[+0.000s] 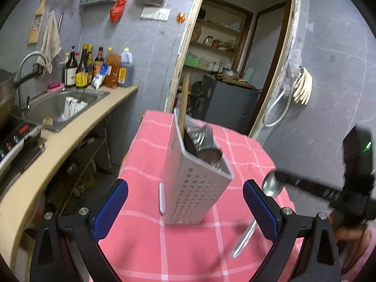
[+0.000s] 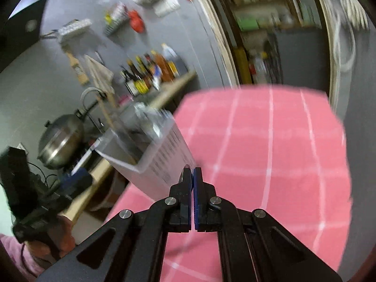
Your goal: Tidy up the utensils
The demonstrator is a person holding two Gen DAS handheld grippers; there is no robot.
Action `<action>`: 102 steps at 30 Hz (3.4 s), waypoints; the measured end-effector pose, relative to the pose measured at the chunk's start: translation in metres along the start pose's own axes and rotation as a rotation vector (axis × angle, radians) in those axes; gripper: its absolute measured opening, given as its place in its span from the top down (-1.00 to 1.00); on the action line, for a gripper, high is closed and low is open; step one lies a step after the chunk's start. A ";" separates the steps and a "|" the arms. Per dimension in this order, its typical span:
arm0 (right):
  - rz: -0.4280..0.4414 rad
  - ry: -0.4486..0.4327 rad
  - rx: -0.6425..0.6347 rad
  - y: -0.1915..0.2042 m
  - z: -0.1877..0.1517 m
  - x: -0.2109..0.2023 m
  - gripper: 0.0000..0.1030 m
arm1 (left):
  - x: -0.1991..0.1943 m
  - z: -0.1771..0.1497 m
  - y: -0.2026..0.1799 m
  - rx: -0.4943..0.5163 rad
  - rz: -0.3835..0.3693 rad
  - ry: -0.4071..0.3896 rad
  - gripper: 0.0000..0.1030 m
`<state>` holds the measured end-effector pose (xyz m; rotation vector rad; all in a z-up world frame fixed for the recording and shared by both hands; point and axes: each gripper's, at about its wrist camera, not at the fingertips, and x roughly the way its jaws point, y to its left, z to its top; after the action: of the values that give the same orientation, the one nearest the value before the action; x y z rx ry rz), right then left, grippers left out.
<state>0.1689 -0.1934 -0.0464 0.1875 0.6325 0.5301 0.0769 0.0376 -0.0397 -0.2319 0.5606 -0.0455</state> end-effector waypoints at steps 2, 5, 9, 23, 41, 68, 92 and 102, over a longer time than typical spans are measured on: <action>-0.001 -0.051 -0.042 0.012 0.018 -0.018 0.96 | -0.008 0.011 -0.001 0.021 -0.001 -0.032 -0.91; -0.023 -0.140 -0.100 0.030 0.046 -0.034 0.96 | -0.016 0.025 -0.002 0.046 0.004 -0.066 -0.91; -0.126 -0.256 -0.191 0.055 0.070 -0.042 0.96 | -0.027 0.039 0.003 0.056 0.023 -0.104 -0.91; -0.258 -0.174 -0.424 0.112 0.069 0.011 0.96 | -0.038 0.043 0.028 0.016 0.079 -0.098 -0.96; -0.180 -0.261 -0.160 0.078 0.044 -0.050 0.00 | -0.041 0.036 0.021 -0.012 0.022 -0.104 -0.96; -0.390 -0.246 -0.030 0.040 -0.057 -0.134 -0.91 | -0.078 -0.017 -0.019 0.090 -0.020 -0.096 -0.99; -0.397 -0.233 -0.025 0.042 -0.061 -0.133 -0.92 | -0.075 -0.022 -0.017 0.070 -0.026 -0.070 -0.99; -0.391 -0.231 -0.025 0.044 -0.062 -0.133 -0.92 | -0.074 -0.026 -0.013 0.068 -0.022 -0.066 -0.99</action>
<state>0.0234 -0.2252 -0.0134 0.0949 0.4217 0.1357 0.0004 0.0278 -0.0194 -0.1728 0.4897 -0.0776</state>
